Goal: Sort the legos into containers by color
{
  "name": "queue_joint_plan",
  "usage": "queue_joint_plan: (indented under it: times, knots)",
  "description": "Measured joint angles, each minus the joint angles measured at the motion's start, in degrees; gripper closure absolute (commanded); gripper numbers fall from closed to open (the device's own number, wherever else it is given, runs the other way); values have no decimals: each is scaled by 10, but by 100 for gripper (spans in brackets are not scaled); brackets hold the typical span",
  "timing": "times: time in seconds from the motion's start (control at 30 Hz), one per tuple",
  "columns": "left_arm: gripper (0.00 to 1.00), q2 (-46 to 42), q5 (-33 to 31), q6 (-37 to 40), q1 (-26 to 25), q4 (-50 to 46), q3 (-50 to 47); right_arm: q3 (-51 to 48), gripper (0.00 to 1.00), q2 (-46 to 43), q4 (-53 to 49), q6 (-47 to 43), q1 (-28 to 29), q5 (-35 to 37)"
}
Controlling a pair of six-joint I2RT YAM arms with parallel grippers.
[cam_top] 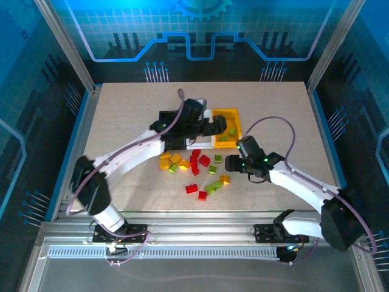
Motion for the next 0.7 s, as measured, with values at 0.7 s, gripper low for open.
queue_joint_plan:
  times: [0.7]
  knots:
    - [1, -355, -63, -71, -4, -17, -386, 167, 41, 281, 57, 57, 50, 71]
